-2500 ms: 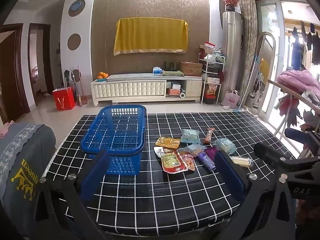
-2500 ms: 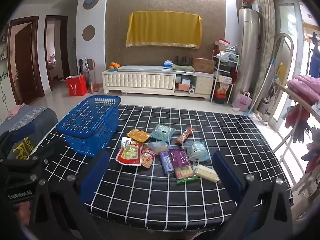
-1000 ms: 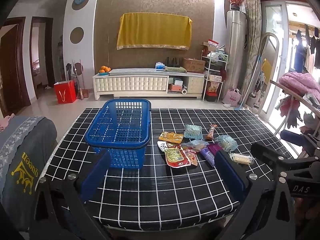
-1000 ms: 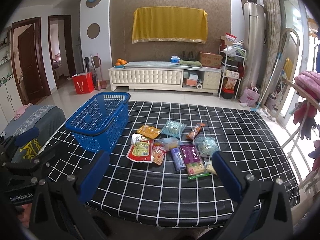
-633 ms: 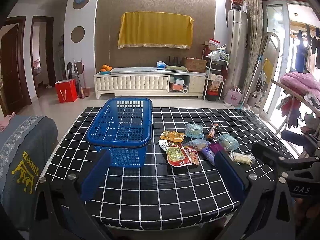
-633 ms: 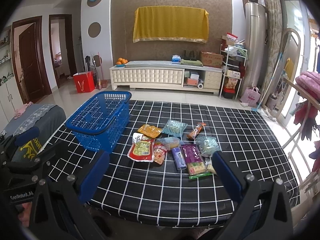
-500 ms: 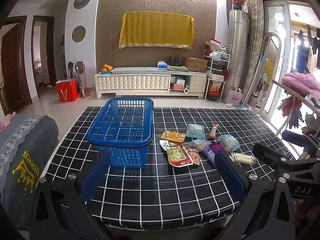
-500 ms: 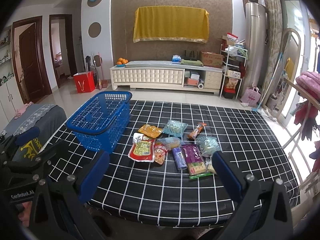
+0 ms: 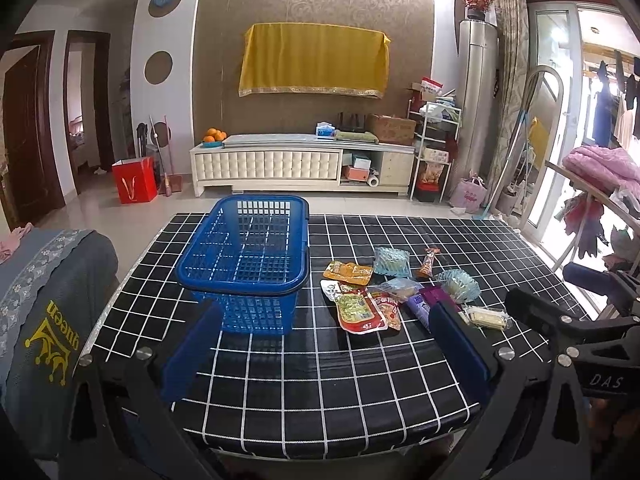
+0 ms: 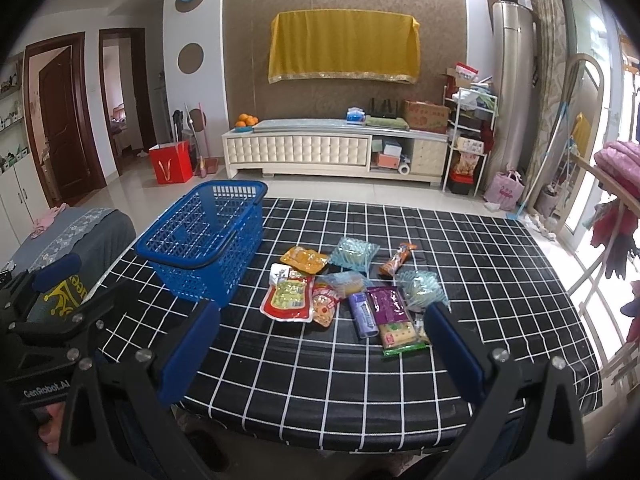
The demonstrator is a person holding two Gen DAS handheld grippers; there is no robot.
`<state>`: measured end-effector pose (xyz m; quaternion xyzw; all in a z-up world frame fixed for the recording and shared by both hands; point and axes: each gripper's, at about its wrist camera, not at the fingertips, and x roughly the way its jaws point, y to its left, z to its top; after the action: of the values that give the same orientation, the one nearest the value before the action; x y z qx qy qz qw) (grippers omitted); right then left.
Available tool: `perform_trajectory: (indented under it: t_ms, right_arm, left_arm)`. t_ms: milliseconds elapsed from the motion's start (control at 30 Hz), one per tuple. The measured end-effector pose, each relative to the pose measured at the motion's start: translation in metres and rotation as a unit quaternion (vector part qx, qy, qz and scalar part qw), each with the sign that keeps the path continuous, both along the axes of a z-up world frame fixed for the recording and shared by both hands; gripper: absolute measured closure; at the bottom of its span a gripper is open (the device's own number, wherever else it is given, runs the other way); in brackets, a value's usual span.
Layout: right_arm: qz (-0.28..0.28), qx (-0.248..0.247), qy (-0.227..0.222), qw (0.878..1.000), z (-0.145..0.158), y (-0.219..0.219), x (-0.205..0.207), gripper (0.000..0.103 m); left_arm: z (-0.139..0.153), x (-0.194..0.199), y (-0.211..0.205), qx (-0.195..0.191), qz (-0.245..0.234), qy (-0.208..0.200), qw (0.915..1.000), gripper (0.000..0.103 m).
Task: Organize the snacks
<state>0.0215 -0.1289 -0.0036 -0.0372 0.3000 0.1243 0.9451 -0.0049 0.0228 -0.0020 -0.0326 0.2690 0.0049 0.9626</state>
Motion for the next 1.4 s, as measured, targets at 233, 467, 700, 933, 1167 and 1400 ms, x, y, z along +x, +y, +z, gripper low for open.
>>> perform_trajectory:
  t_ms: [233, 467, 700, 933, 1167, 1400]
  right_arm:
    - [-0.001, 0.0, 0.0, 1.0, 0.001, -0.001, 0.001, 0.0]
    - [0.0, 0.003, -0.001, 1.0, 0.003, -0.005, 0.004, 0.0]
    - [0.034, 0.005, -0.006, 0.999, 0.012, -0.006, 0.014, 0.0]
    - [0.01, 0.002, 0.009, 1.0, 0.012, -0.026, 0.043, 0.0]
    - [-0.009, 0.008, 0.038, 0.999, 0.008, -0.058, 0.081, 0.0]
    - [-0.031, 0.018, 0.092, 0.995, -0.013, -0.093, 0.133, 0.0]
  left_arm:
    - [0.001, 0.001, -0.001, 0.001, -0.001, 0.001, 1.0, 0.001]
    - [0.004, 0.006, -0.005, 0.005, -0.007, -0.001, 1.0, 0.001]
    - [0.008, 0.021, -0.012, 0.011, -0.016, 0.0, 0.9998, 0.001]
    - [0.006, 0.05, -0.021, 0.016, -0.026, 0.017, 0.9994, 0.001]
    - [-0.001, 0.097, -0.034, -0.013, -0.047, 0.057, 0.9972, 0.001]
    - [-0.013, 0.147, -0.067, -0.007, -0.066, 0.085, 0.9942, 0.001]
